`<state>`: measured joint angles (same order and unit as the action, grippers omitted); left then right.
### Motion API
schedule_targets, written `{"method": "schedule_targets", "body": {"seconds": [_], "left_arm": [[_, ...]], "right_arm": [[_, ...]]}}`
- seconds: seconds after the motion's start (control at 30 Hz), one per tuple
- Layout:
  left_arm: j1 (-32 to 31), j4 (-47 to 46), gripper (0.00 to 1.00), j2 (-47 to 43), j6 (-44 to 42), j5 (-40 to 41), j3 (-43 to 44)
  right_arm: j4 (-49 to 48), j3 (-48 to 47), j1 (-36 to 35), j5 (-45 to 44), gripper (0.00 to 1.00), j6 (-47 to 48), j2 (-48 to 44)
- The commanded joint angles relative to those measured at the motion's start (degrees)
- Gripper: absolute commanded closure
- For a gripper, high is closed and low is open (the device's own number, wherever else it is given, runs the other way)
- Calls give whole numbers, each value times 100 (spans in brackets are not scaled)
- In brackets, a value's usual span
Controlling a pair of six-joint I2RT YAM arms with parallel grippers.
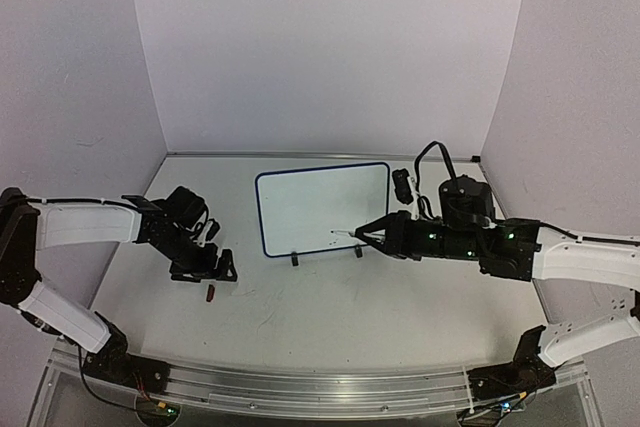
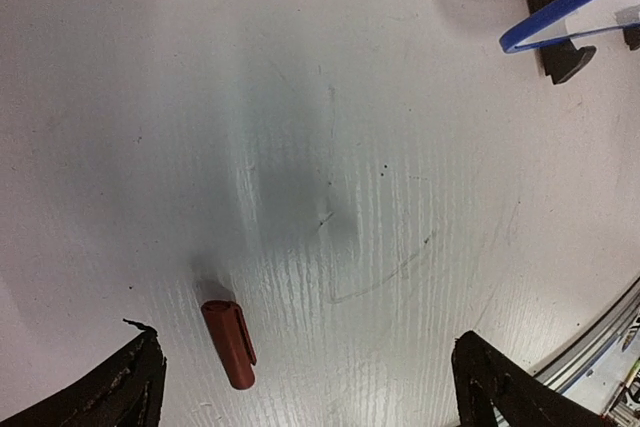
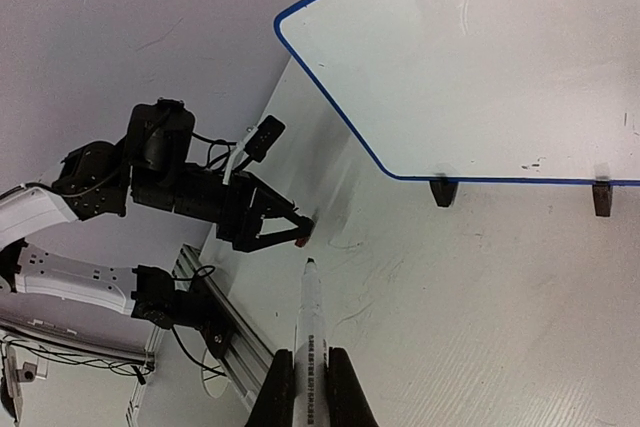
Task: Write a sentence on the whiteboard
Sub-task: Place the pen cap at the center of the board, then hold the whiteboard at the center of the board.
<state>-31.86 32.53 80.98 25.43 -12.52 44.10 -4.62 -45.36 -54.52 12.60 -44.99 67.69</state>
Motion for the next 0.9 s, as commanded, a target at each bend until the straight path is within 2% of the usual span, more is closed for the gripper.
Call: {"method": "schedule_targets", "body": {"seconds": [0.0, 0.1, 0.27, 0.37, 0.5, 0.7, 0.87], "left_arm": [[20, 379, 1, -439, -130, 345, 266], [22, 715, 1, -613, -485, 250, 642], [37, 1365, 1, -484, -1704, -355, 1795], [56, 1420, 1, -410, -2359, -771, 2408], [136, 973, 1, -262, -2862, -1280, 2858], [490, -606, 1, 11, -2782, -2015, 2651], [759, -562, 5, 435, -2945, -2022, 2998]], "right_arm": [[63, -10, -23, -100, 100, 116, -180], [149, -108, -64, -220, 100, 222, -225], [207, -286, -87, -253, 100, 460, -173], [207, -415, -103, -246, 100, 614, -50], [47, -597, -140, -215, 100, 798, 124], [-487, -730, -155, 35, 100, 930, 432], [-1045, -663, -114, 366, 100, 1057, 616]]}}
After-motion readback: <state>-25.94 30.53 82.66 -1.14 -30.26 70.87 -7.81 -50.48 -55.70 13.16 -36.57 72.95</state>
